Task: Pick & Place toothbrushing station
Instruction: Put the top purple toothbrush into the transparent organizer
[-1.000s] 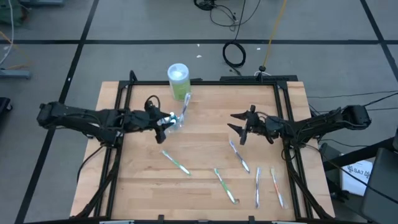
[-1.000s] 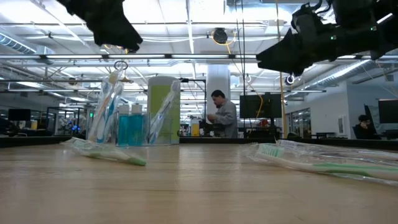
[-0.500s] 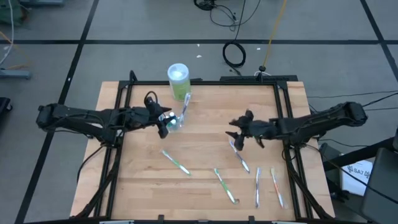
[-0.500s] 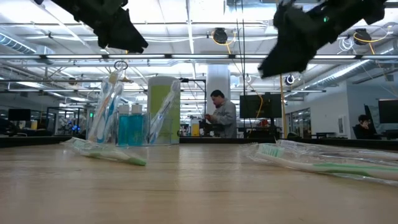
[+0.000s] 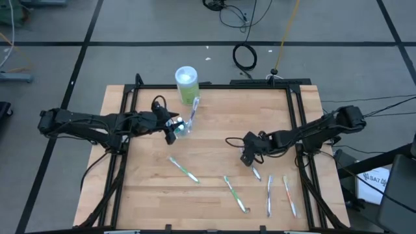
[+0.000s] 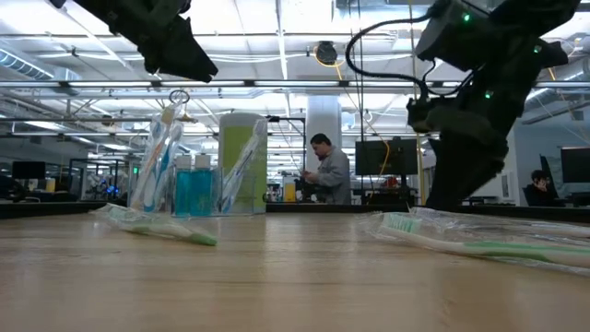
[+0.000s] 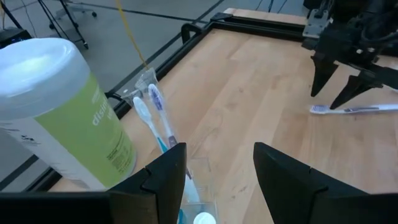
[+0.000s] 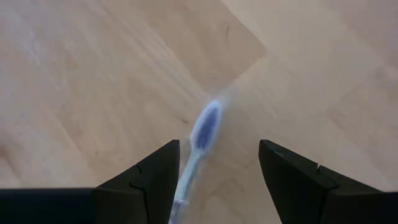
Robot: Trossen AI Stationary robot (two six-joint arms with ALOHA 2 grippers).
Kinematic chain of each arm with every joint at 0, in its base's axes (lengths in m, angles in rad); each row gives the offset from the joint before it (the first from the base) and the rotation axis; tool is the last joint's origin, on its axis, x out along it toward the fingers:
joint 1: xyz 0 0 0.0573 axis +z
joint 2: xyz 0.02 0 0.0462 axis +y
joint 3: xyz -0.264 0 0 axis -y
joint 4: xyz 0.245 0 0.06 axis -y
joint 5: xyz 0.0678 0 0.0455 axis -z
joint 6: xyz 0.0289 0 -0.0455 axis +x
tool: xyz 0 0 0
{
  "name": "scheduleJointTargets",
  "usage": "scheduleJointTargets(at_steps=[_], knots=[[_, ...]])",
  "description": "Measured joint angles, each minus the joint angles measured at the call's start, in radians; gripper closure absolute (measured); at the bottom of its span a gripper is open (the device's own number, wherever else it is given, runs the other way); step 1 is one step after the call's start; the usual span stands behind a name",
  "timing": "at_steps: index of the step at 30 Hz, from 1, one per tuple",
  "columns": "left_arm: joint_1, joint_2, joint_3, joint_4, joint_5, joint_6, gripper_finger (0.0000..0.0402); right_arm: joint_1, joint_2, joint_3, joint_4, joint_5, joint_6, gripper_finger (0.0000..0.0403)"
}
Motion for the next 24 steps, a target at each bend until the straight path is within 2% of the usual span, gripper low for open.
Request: scheduleJointTargets(at_steps=[4,14,24], knots=[[0.0,0.0,0.0,-0.017,0.0,0.002,0.021,0.0,0.033,-0.002,-0.01,0.0,0.059,0.0191],[0.0,0.0,0.0,-0.017,0.0,0.005,0.021,0.004,0.034,-0.002,0.029,-0.02,0.059,0.0194],[0.0,0.0,0.0,-0.016,0.0,0.005,0.0211,0.031,0.034,-0.002,0.045,-0.024,0.067,0.0258]])
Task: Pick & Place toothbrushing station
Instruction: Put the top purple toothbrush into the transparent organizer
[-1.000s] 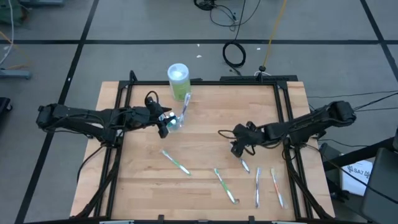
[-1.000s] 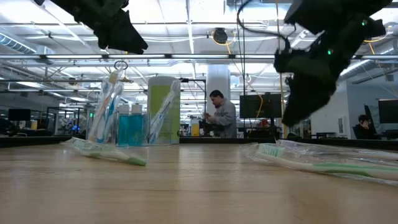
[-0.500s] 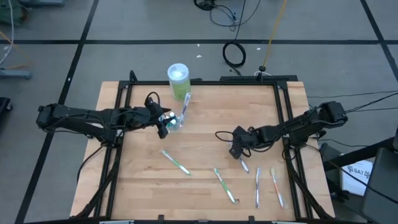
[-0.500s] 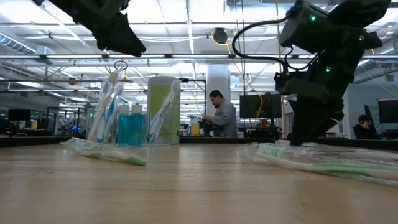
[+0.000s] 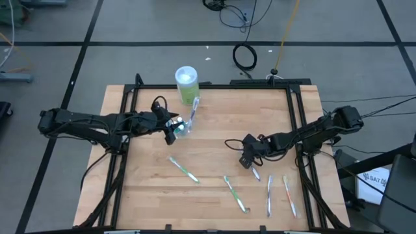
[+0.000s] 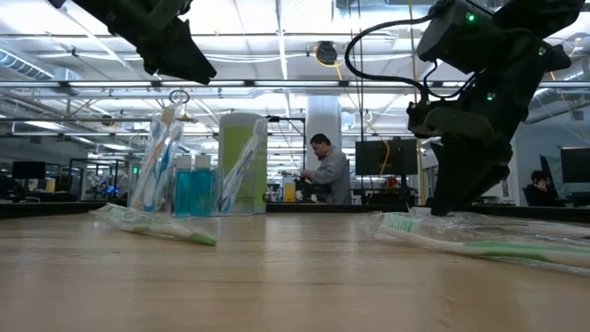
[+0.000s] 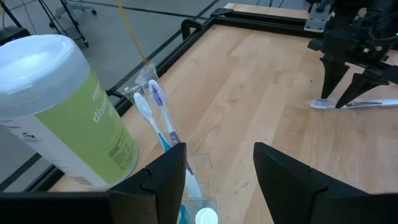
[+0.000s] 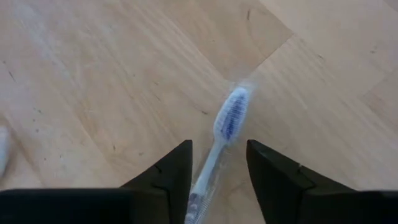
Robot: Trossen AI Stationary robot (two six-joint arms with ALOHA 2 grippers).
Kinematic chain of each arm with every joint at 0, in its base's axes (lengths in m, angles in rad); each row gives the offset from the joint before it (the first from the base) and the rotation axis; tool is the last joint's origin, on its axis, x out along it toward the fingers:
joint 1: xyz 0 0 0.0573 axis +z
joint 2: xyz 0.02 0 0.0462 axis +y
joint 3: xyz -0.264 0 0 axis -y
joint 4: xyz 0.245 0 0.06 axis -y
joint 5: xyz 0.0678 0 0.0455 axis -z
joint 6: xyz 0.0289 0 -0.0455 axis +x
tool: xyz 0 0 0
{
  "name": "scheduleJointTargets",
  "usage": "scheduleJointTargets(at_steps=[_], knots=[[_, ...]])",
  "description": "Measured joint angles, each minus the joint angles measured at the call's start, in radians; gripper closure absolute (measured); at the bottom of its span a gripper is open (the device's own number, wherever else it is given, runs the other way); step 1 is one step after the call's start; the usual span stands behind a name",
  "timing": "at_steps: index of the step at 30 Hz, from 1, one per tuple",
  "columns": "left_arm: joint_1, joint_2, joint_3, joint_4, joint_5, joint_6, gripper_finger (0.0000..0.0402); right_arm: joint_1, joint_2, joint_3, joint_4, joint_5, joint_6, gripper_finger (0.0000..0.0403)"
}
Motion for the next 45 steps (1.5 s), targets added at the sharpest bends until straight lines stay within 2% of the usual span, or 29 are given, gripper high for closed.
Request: scheduleJointTargets(at_steps=[17,24,29,34,38,45], knots=[[0.0,0.0,0.0,0.001,0.0,0.0,0.0211,0.0,0.0,0.0,0.007,-0.001,-0.025,0.0396],[-0.006,0.0,0.0,0.012,0.0,-0.014,0.0211,-0.008,-0.055,0.0,0.088,-0.03,-0.108,0.0402],[-0.025,-0.023,0.001,0.018,0.0,-0.019,0.021,-0.019,-0.133,-0.001,0.333,-0.026,-0.306,0.0402],[-0.036,-0.036,0.0,0.021,-0.001,-0.005,0.0211,-0.037,-0.142,-0.001,0.71,-0.028,-0.617,0.0402],[-0.036,-0.035,0.0,0.015,0.0,-0.002,0.0211,-0.055,-0.123,0.0,0.936,-0.027,-0.82,0.0402],[-0.034,-0.035,0.0,0.031,-0.007,0.021,0.0211,-0.113,-0.045,0.0,1.3,-0.025,-0.941,0.0402]])
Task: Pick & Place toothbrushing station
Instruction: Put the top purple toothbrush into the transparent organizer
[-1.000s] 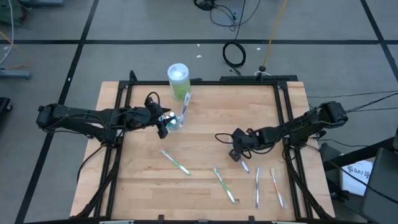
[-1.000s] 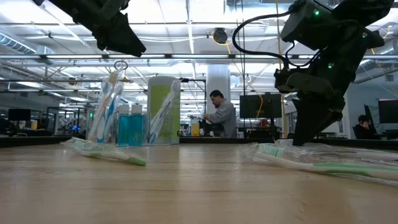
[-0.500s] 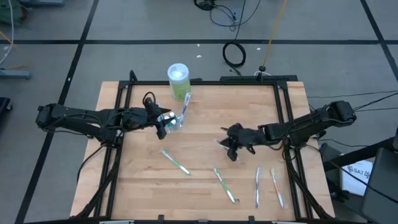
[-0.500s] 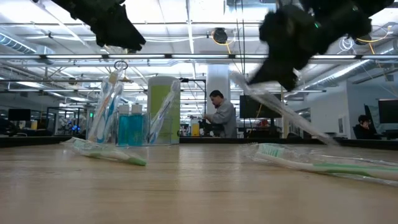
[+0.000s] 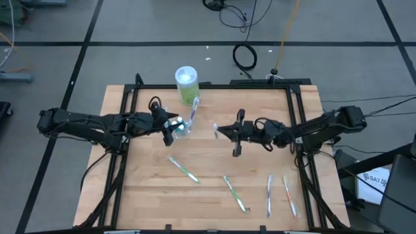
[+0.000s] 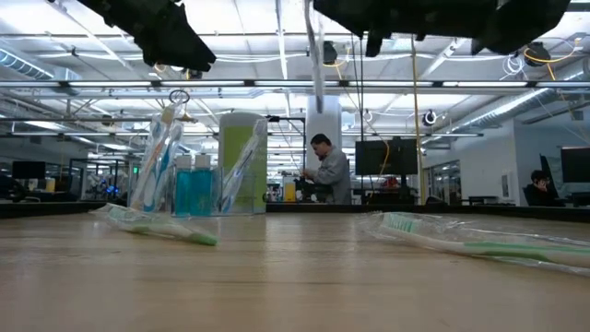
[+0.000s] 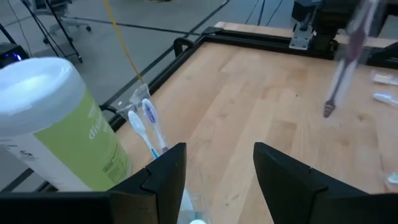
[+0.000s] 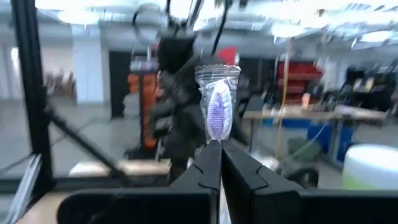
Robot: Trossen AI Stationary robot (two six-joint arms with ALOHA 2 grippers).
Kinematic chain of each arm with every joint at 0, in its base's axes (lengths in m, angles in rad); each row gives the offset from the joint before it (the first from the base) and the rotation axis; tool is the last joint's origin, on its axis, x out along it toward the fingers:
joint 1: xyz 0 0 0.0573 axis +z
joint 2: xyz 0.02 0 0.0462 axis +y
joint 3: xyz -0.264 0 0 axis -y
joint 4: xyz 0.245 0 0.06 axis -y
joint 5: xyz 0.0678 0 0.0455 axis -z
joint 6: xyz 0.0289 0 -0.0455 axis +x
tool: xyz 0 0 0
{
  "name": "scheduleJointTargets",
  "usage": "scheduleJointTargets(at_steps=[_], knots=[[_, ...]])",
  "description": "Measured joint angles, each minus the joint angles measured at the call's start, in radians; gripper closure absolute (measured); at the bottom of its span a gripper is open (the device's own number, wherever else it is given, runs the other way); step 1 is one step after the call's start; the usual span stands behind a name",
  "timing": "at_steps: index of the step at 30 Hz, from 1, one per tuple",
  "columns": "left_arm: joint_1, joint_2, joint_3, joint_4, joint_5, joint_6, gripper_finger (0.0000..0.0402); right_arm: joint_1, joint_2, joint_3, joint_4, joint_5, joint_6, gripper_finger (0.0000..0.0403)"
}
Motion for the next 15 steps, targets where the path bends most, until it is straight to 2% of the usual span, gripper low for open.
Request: scheduleJointTargets(at_steps=[9,15], knots=[[0.0,0.0,0.0,0.043,0.0,0.008,0.0211,-0.087,0.188,0.018,0.307,-0.001,-0.017,0.0403],[-0.001,0.0,0.0,0.058,0.001,0.035,0.021,-0.132,0.299,0.137,0.342,-0.004,-0.072,0.0403]])
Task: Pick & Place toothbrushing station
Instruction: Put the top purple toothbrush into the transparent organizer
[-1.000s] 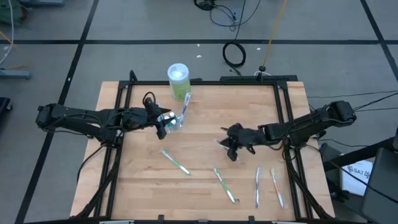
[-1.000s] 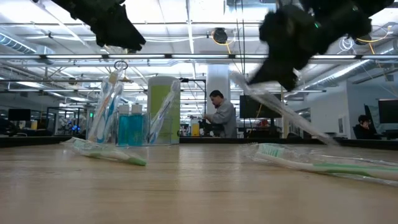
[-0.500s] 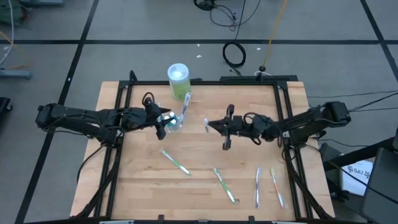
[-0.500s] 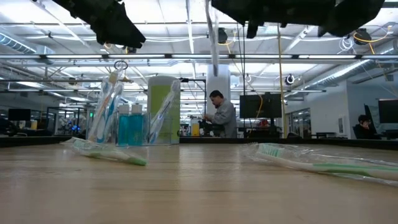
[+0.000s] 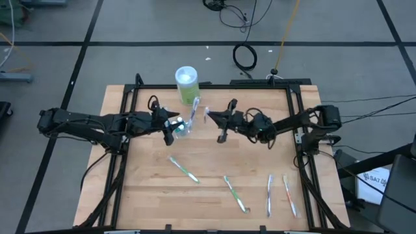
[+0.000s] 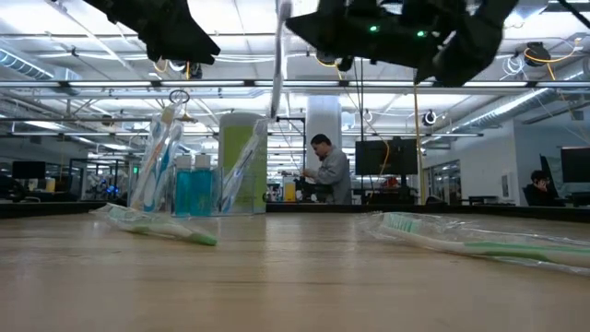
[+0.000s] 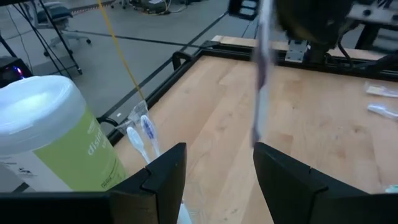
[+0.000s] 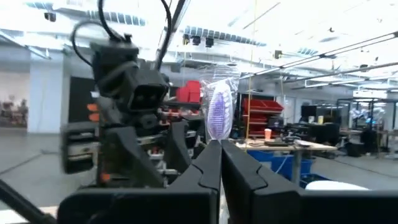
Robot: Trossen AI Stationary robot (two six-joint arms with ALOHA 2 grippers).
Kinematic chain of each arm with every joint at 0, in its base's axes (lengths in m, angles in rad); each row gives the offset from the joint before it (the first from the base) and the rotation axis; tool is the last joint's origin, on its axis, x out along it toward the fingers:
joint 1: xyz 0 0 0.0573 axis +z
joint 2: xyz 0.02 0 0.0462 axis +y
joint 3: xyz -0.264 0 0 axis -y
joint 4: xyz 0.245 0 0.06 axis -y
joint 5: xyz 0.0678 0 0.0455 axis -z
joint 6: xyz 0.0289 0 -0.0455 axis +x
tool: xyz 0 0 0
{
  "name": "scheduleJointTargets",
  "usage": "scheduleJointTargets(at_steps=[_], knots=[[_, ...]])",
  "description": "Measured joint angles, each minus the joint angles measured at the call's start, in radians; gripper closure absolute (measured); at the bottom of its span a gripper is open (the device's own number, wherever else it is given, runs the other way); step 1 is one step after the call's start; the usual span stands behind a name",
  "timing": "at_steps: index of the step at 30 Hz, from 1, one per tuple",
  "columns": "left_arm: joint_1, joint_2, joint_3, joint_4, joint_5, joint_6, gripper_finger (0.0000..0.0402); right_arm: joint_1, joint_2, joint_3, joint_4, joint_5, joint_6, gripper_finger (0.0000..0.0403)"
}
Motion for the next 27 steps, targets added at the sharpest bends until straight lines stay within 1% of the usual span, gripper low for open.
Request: scheduleJointTargets(at_steps=[1,4,9,13,19,23,27], knots=[[0.0,-0.001,0.0,0.0,0.003,-0.002,0.0211,-0.008,0.024,0.028,-0.01,-0.011,-0.007,0.0403],[-0.002,-0.023,0.0,-0.005,0.006,-0.002,0.0211,-0.031,0.089,0.098,-0.034,-0.099,-0.01,0.0403],[-0.008,-0.074,-0.001,-0.042,0.006,-0.002,0.0211,-0.067,0.197,0.192,-0.044,-0.1,-0.045,0.0403],[-0.017,-0.121,-0.001,-0.085,-0.001,-0.003,0.021,-0.107,0.26,0.24,-0.045,-0.098,-0.025,0.0403],[-0.02,-0.134,-0.001,-0.106,0.0,-0.009,0.0211,-0.156,0.32,0.267,-0.06,-0.099,0.009,0.0403],[-0.02,-0.13,-0.001,-0.106,-0.001,-0.006,0.0211,-0.172,0.317,0.267,-0.109,-0.1,0.072,0.0403],[-0.02,-0.13,-0.001,-0.106,-0.001,-0.004,0.021,-0.171,0.319,0.267,-0.182,-0.1,0.079,0.0403]])
